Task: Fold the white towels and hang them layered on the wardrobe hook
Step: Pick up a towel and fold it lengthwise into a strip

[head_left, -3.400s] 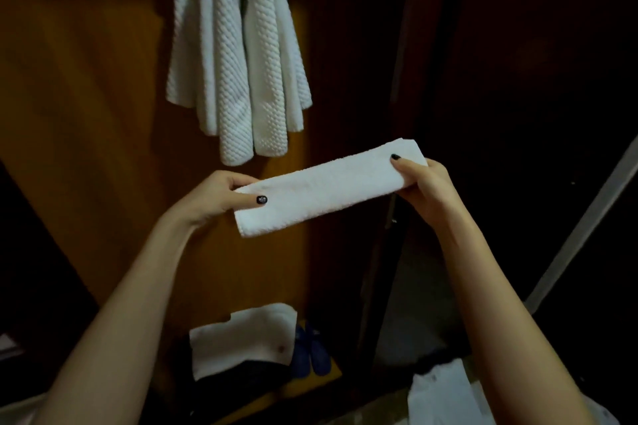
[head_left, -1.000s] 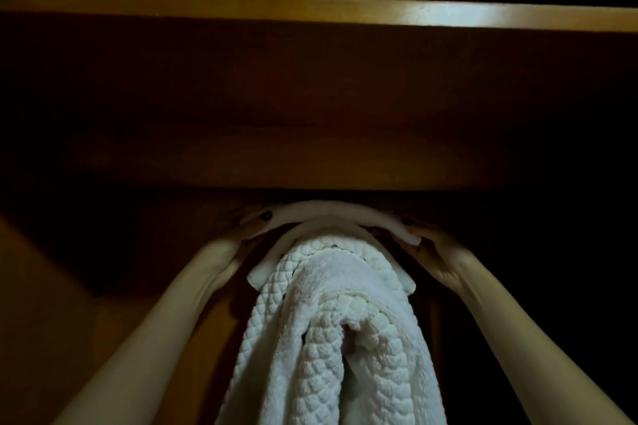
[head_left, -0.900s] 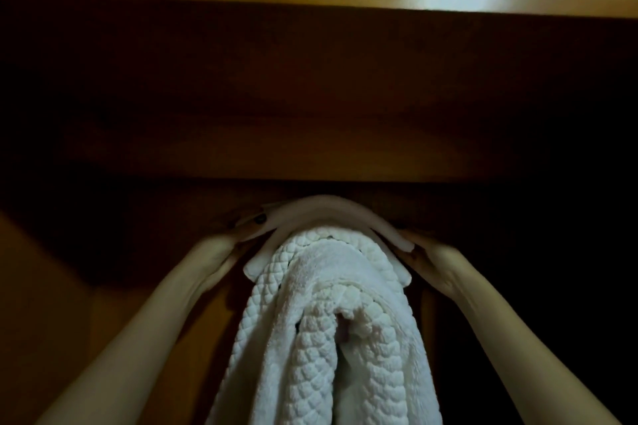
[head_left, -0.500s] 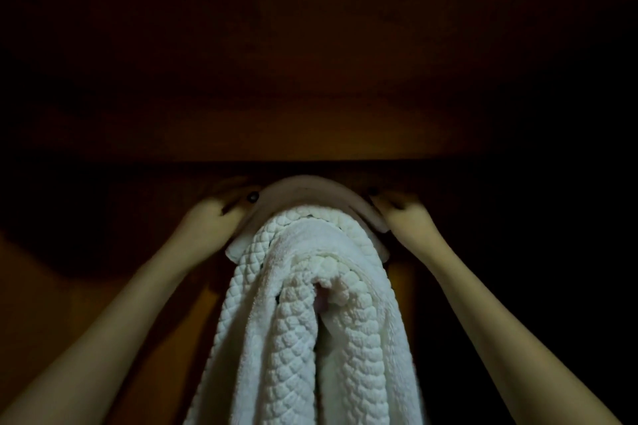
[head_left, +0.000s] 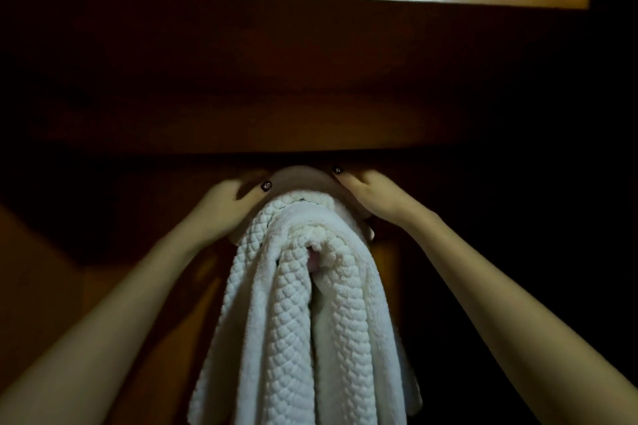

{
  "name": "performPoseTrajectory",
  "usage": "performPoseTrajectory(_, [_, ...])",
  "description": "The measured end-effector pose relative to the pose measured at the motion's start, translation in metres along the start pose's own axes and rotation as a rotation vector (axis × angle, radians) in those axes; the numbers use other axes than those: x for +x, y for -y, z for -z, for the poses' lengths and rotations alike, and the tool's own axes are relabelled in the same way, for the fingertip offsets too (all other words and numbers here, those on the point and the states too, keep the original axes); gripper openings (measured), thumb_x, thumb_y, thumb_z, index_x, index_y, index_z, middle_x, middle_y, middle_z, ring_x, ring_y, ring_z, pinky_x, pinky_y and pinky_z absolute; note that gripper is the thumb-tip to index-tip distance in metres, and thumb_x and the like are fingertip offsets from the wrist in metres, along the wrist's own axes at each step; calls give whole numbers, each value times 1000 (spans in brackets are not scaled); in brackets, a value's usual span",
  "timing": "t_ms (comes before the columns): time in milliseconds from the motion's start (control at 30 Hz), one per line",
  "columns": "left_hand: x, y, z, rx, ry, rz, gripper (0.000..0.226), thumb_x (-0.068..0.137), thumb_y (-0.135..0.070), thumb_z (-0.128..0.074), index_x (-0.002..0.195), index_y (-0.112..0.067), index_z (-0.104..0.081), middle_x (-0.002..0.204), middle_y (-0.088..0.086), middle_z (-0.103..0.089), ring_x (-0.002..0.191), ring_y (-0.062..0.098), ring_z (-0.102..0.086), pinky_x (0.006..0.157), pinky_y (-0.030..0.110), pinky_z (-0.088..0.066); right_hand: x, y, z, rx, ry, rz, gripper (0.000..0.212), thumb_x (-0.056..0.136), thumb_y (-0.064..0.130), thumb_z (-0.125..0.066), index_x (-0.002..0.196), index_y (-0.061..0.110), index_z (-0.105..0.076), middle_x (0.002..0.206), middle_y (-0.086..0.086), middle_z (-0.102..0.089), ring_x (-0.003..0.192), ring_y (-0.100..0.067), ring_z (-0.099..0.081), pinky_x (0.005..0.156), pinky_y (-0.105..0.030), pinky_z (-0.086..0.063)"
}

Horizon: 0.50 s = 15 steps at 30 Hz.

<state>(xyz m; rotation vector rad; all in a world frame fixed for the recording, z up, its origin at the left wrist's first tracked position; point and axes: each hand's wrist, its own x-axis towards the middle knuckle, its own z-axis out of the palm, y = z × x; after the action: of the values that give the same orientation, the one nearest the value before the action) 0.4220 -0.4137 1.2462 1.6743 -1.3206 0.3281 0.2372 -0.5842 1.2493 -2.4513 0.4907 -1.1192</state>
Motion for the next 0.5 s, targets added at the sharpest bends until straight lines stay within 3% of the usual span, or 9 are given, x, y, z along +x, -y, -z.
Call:
performPoseTrajectory(33, [-5,-6,4,11,-49,-40,39,99,-28,-53,136,-13,-56,132,6,-60,123,19,-54,101,29,-41,-6,8,5,4,-65,42,42,102,46,-44,80,19,-66,69,10,-66,60,-4,-57,59,-31,-43])
performPoseTrajectory(100, [-20,-17,12,21,-128,-119,37,98,-22,-56,133,-11,-58,133,6,-60,125,18,-53,102,29,-38,-27,26,13,-18,-129,102,29,102,40,-46,109,23,-68,104,14,-69,92,1,-60,77,-21,-42])
performPoseTrajectory(133, [-30,-26,16,38,-150,-161,35,97,-19,-57,132,-12,-59,134,6,-60,127,19,-51,105,31,-38,-42,35,15,-58,-155,136,36,102,40,-46,126,19,-62,127,7,-63,113,-4,-56,89,-19,-38])
performPoseTrajectory(200, [-56,-42,21,46,-176,-235,33,97,-17,-57,130,-14,-61,135,5,-58,132,19,-46,109,32,-33,-74,47,16,-149,-176,156,45,101,39,-47,138,14,-53,146,-2,-48,134,-13,-43,99,-19,-28])
performPoseTrajectory(300, [-102,-66,17,54,-183,-336,33,97,-15,-58,130,-13,-62,137,5,-55,137,17,-38,107,22,-25,-135,65,17,-213,-168,154,45,101,35,-49,141,14,-50,152,-5,-39,141,-17,-34,108,-24,-26])
performPoseTrajectory(500, [-200,-95,-36,19,-93,-505,38,93,-13,-64,131,-11,-60,139,8,-54,140,25,-36,116,31,-24,-281,75,25,-386,-158,9,50,99,30,-54,147,20,-42,157,-6,-29,148,-21,-20,119,-42,-25])
